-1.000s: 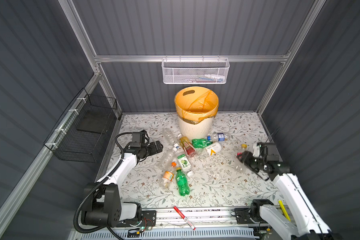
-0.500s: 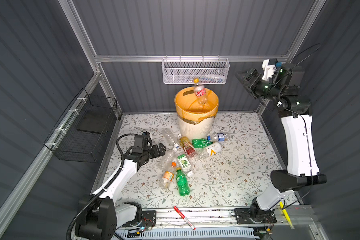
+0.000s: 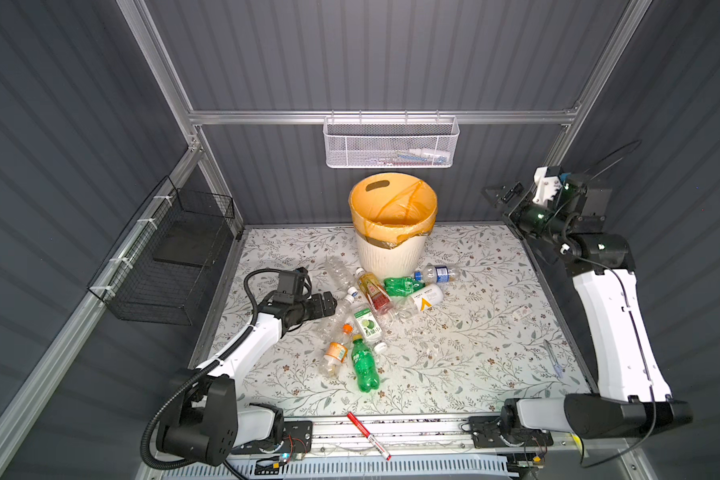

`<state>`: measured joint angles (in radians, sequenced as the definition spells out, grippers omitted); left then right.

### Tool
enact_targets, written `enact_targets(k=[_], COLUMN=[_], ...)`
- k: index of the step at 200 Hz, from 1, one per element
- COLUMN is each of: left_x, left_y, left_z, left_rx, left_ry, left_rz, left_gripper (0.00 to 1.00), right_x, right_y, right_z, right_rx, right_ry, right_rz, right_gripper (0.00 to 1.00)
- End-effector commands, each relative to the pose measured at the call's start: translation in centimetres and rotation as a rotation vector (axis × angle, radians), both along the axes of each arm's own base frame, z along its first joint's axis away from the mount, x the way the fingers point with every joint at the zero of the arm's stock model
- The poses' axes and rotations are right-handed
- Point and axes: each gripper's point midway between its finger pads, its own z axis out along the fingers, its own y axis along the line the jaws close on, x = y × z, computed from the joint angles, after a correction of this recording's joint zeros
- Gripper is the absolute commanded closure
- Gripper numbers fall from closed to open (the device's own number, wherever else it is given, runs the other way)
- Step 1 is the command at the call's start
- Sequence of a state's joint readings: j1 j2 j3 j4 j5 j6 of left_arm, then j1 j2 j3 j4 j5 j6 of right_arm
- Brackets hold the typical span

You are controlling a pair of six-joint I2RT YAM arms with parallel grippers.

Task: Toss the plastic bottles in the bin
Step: 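Withdraw right arm from bin while left gripper grasps clear white-cap bottle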

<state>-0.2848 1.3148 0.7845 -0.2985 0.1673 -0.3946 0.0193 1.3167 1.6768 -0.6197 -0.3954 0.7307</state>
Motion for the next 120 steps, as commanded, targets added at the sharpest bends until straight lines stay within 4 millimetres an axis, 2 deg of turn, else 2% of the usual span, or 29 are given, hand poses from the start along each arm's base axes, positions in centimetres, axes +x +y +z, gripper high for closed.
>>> enact_targets(k=[1,30,37,74,98,120], left_x=[0.2,0.6,0.7,1.2,1.3,1.1], left_y=[-0.6,-1.2,-1.4,-2.2,-2.7,-3.0], left_z=[-0.7,-1.8,-2.1,-3.9,-5.0,-5.8], left_rx=[0.036,0.045,0.051,0.058,0.046,0.05], left_ry=[0.018,0.039,0.045,0.082,0.103,0.123], left_rz=[-0.034,-0.056,-0.062,-0.082,-0.083,-0.091], left_gripper=[0.03,0.05,0.05,0.08,0.12,0.14], right_x=[-1.0,-3.1,-4.0,-6.5,-7.9,-8.8], right_y=[-1.0,-1.5,-1.6,-1.0,-1.5,-1.6], right_z=[-4.4,-11.0,-11.4,-18.6,-21.9,-23.8], right_rx=[-0.038,-0.021,-0.012,0.078,0.059,0.043], right_ry=[0.058,0.169,0.161,0.291,0.355,0.397], right_rz=[-0.04,-0.064,-0.069,-0.077,-0.104,-0.104], right_gripper=[0.01,0.01,0.01,0.01,0.01,0.01])
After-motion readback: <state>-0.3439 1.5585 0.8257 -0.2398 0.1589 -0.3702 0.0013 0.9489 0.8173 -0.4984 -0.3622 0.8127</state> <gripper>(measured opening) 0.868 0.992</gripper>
